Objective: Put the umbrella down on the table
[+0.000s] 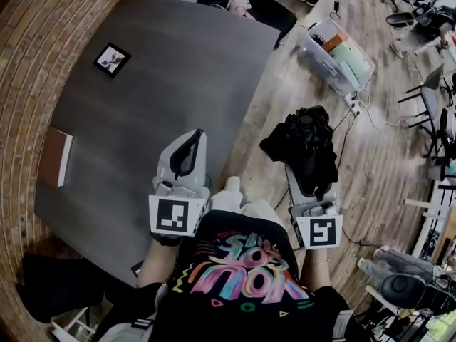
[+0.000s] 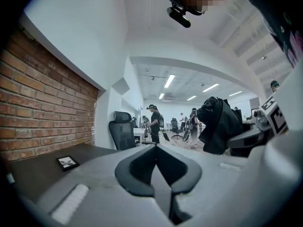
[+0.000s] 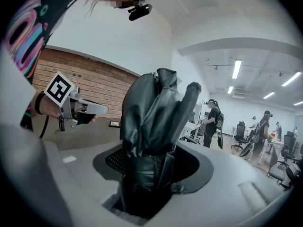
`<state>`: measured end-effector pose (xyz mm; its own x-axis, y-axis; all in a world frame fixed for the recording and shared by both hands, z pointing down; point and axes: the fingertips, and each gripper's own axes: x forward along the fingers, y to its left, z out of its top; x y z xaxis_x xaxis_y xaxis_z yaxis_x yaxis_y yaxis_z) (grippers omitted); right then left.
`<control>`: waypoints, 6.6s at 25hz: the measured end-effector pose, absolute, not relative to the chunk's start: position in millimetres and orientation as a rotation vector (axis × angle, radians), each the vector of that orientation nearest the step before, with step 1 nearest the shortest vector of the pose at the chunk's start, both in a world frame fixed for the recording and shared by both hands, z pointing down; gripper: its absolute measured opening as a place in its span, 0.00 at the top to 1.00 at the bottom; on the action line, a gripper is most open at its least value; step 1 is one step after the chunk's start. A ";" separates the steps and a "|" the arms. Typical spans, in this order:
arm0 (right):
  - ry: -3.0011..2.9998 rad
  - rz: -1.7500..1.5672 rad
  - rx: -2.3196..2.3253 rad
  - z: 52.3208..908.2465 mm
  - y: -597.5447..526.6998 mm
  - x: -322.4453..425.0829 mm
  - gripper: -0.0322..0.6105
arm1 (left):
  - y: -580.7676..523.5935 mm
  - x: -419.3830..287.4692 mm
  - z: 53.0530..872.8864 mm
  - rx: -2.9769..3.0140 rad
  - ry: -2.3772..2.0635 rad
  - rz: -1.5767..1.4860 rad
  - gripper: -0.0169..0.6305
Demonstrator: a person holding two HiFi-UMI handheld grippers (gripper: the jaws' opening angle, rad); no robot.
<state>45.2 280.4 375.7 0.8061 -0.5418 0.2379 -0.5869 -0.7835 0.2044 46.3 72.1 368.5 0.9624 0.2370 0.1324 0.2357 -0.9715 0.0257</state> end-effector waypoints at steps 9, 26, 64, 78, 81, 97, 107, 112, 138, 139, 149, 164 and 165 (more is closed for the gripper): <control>-1.086 0.221 2.635 376.1 233.9 88.2 0.57 | 30.8 50.0 365.5 3.112 0.122 0.194 0.97; -1.857 0.069 2.147 368.2 23.9 215.3 0.57 | -97.7 58.4 361.6 2.950 -0.824 0.201 0.97; -2.365 -0.020 1.554 380.0 -118.3 134.8 0.56 | -138.1 -64.9 358.1 2.630 -1.555 0.183 0.97; -2.408 -0.014 1.263 430.7 -165.4 72.2 0.56 | -130.9 -97.7 370.7 2.513 -1.648 0.215 0.97; -2.412 -0.014 1.213 444.3 -175.1 62.8 0.56 | -129.5 -103.5 375.1 2.484 -1.677 0.221 0.97; -2.287 0.037 1.027 543.6 -204.2 41.3 0.56 | -129.7 -121.0 390.6 2.418 -1.728 0.273 0.97; -2.213 0.030 0.937 579.4 -213.4 36.0 0.54 | -136.7 -117.2 397.1 2.407 -1.727 0.292 0.97; -2.181 0.034 0.907 589.5 -213.8 31.5 0.54 | -138.4 -114.3 399.9 2.411 -1.712 0.296 0.97; -2.068 0.146 0.849 621.5 -215.6 31.0 0.51 | -125.7 -113.2 396.6 2.437 -1.685 0.258 0.97; -2.064 0.159 0.846 621.6 -216.4 32.7 0.50 | -125.4 -113.1 395.2 2.439 -1.687 0.252 0.97; -2.096 0.152 0.946 582.3 -213.7 47.5 0.48 | -115.9 -121.0 388.1 2.446 -1.696 0.218 0.97; -2.372 0.101 1.034 451.2 -165.1 46.9 0.51 | -111.1 -89.6 369.0 2.601 -1.556 0.200 0.97; -2.390 0.080 1.058 439.7 -160.6 48.4 0.52 | -111.4 -85.8 367.9 2.616 -1.537 0.199 0.97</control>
<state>48.4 -160.6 439.7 -0.5590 -0.6742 0.4827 -0.7050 0.6929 0.1512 -85.8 -111.4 367.9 0.4814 -0.8611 0.1634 -0.8743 -0.4849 0.0209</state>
